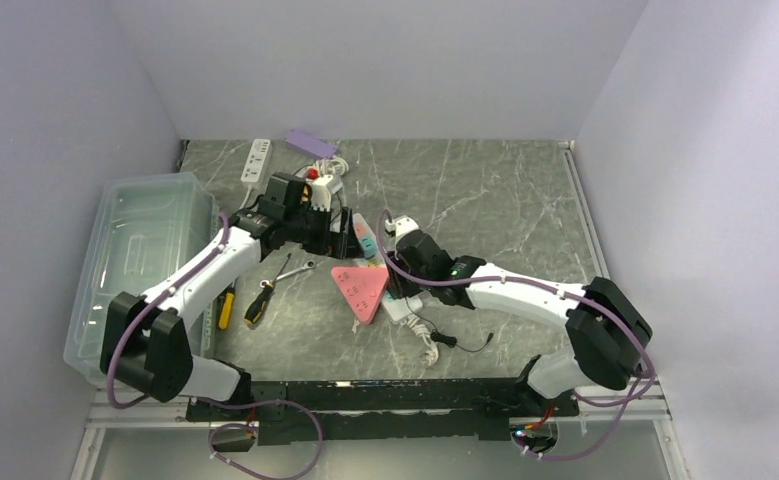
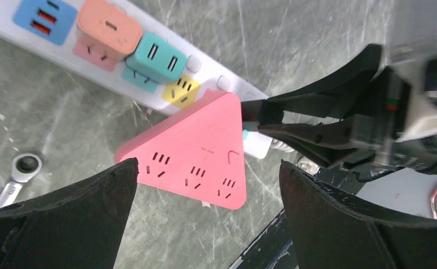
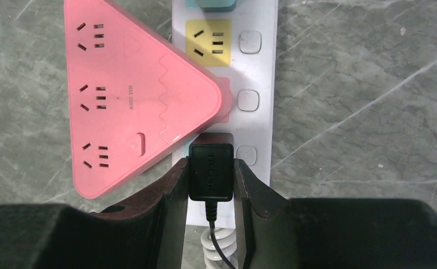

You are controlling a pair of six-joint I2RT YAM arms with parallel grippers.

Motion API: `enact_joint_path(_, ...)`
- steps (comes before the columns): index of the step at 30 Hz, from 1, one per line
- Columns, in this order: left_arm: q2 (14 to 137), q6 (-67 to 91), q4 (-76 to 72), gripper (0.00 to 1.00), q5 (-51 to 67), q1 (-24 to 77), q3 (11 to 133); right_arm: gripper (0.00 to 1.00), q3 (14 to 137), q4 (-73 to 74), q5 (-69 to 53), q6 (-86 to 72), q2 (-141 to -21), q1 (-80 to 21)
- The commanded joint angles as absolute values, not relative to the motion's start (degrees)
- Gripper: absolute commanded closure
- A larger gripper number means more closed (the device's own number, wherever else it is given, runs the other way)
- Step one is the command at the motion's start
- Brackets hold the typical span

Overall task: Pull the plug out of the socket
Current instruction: Move the socket to the center of the board, then remove the plug from the socket.

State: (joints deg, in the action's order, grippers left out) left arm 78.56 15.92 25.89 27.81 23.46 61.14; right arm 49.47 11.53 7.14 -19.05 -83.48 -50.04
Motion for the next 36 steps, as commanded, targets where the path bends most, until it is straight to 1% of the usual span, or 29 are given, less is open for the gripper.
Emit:
enact_joint_path(1, 81.1, 16.5, 26.7, 0.0, 31.0, 23.5, 59.5, 0.81, 47.3, 10.3, 7.1, -18.5, -82.1, -50.8)
enact_joint_path(2, 81.2, 16.3, 27.0, 0.0, 30.7, 23.5, 59.2, 0.77, 47.2, 10.1, 7.9, -18.3, -82.2, -51.2)
enact_joint_path(5, 80.3, 16.2, 26.3, 0.0, 30.9, 23.5, 57.2, 0.54, 46.6, 9.1, 10.1, -17.5, -81.4, -52.7)
enact_joint_path(7, 80.0, 16.1, 25.1, 0.0, 33.6, 23.5, 55.8, 0.41, 45.5, 7.7, 10.7, -17.0, -80.1, -53.3)
enact_joint_path(8, 80.1, 16.0, 24.0, 0.0, 35.2, 23.5, 55.5, 0.36, 44.9, 7.2, 11.0, -16.7, -79.4, -53.4)
enact_joint_path(10, 81.1, 15.6, 23.1, 0.0, 37.6, 23.8, 55.9, 0.31, 43.5, 5.6, 11.3, -16.0, -77.8, -53.4)
enact_joint_path(14, 83.1, 15.4, 23.1, 0.0, 36.3, 24.1, 56.7, 0.31, 41.1, 2.4, 11.8, -13.9, -75.8, -53.5)
enact_joint_path(18, 85.2, 14.2, 24.7, 0.0, 32.7, 26.9, 57.6, 0.32, 39.7, -1.7, 13.1, -10.6, -75.9, -53.5)
enact_joint_path(21, 86.0, 13.4, 25.2, 0.0, 28.0, 28.6, 58.6, 0.34, 39.0, -5.8, 11.6, -7.0, -76.5, -53.5)
enact_joint_path(25, 87.0, 13.6, 23.7, 0.01, 26.0, 28.7, 59.6, 0.39, 37.8, -13.5, 9.1, -7.3, -78.2, -53.7)
enact_joint_path(29, 88.1, 12.6, 22.2, 0.01, 24.4, 29.7, 60.5, 0.41, 35.6, -21.2, 8.9, -7.2, -80.6, -54.0)
enact_joint_path(36, 88.1, 8.9, 23.9, 0.02, 19.5, 31.1, 61.8, 0.43, 33.9, -21.8, 11.6, -8.0, -80.0, -54.2)
